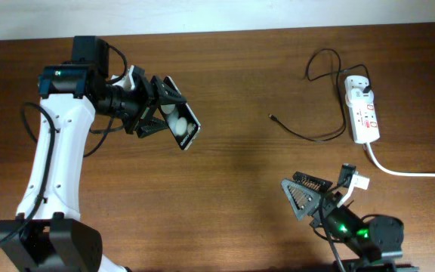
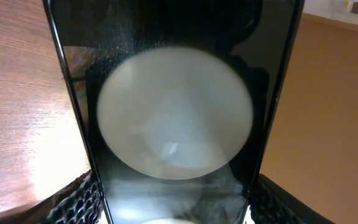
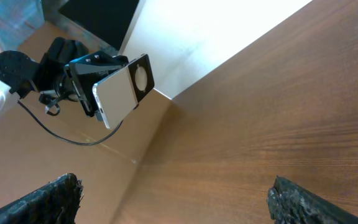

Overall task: Plug charger to phone and switch on socket
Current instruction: 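Move the right gripper toward the phone held by the left gripper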

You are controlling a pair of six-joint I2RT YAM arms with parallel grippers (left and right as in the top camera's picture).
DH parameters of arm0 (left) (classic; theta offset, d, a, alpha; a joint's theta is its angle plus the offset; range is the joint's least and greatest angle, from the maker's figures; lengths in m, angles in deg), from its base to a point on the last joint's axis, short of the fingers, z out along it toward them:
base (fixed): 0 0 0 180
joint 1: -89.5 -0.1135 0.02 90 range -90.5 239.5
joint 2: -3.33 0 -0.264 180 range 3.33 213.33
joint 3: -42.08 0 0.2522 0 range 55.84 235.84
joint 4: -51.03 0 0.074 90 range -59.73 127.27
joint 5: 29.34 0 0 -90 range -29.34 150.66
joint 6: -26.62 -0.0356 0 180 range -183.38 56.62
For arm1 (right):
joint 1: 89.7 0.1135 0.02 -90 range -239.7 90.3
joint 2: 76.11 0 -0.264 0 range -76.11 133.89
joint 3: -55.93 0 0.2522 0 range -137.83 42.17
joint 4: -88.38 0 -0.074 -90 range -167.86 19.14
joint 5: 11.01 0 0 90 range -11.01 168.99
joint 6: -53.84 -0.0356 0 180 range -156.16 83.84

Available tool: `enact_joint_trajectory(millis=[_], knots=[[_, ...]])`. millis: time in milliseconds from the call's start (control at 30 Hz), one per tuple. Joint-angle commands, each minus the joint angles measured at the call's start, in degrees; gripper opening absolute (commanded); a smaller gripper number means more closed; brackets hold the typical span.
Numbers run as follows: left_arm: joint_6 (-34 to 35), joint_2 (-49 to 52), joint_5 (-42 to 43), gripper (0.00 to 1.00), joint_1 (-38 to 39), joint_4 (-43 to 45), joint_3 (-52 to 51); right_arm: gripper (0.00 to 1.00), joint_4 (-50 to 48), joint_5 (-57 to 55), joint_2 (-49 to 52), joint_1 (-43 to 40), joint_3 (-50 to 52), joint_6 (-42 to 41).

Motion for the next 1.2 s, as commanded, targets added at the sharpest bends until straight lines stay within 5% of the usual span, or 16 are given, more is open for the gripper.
enact_joint_trajectory(millis=[0,200,433,633,933,1167], knots=[[-0.68,-0.17,2.34,0.56,-0.42,0.15,-0.22,0.99,-0.20,2.36,7.93,-0.24,-5.57,3.06],[-0.68,-0.17,2.34,0.56,-0.42,0.13,-0.22,0.99,0.07,1.25,25.00,5.25,-18.16,10.19],[-0.68,-0.17,2.34,0.56,-0.42,0.13,-0.22,0.99,-0.59,-21.35,43.06,26.99,-28.72,13.07],[-0.72,-0.17,2.10,0.56,-0.42,0.15,-0.22,0.99,-12.17,-35.80,49.07,38.03,-29.05,13.05],[-0.72,-0.17,1.97,0.56,-0.42,0.17,-0.22,1.00,-28.96,-37.24,59.30,43.15,-29.11,12.09],[-1.11,-0.17,0.59,0.56,-0.39,0.15,-0.22,0.99,-30.21,-37.20,65.24,43.21,-32.65,11.08]])
